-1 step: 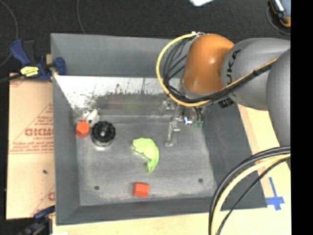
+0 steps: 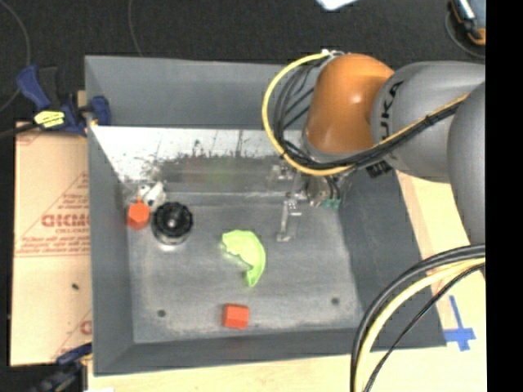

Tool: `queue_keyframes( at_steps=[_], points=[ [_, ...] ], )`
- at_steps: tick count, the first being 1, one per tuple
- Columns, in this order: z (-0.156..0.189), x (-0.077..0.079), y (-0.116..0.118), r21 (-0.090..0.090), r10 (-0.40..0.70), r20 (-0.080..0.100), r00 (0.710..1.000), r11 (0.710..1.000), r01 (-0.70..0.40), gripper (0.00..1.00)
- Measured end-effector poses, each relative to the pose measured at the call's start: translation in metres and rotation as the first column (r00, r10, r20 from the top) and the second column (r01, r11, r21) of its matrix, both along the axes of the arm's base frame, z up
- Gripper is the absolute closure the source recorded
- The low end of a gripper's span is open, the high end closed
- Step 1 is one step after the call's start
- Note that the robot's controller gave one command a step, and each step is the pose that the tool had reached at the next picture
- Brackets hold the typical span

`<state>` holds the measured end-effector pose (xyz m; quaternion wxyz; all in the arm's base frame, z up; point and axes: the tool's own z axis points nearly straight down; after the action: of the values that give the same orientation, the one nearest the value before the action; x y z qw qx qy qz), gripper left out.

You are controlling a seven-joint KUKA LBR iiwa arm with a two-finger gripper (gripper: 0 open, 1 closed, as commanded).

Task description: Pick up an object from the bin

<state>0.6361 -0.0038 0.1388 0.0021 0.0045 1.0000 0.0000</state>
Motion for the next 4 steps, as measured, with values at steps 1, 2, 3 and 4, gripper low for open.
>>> queue_keyframes(
  at_steps=[1,2,3,4],
  points=[
    [-0.068,-0.036,0.058,0.001,-0.194,-0.008,0.981,0.981,0.194,0.0],
    [-0.007,-0.033,0.047,0.002,-0.206,0.004,0.978,0.979,0.206,0.0],
    [-0.066,-0.034,0.056,0.002,-0.193,-0.003,0.981,0.981,0.193,0.0],
    [-0.067,-0.062,0.064,0.006,-0.485,0.007,0.874,0.874,0.485,0.0]
  ],
)
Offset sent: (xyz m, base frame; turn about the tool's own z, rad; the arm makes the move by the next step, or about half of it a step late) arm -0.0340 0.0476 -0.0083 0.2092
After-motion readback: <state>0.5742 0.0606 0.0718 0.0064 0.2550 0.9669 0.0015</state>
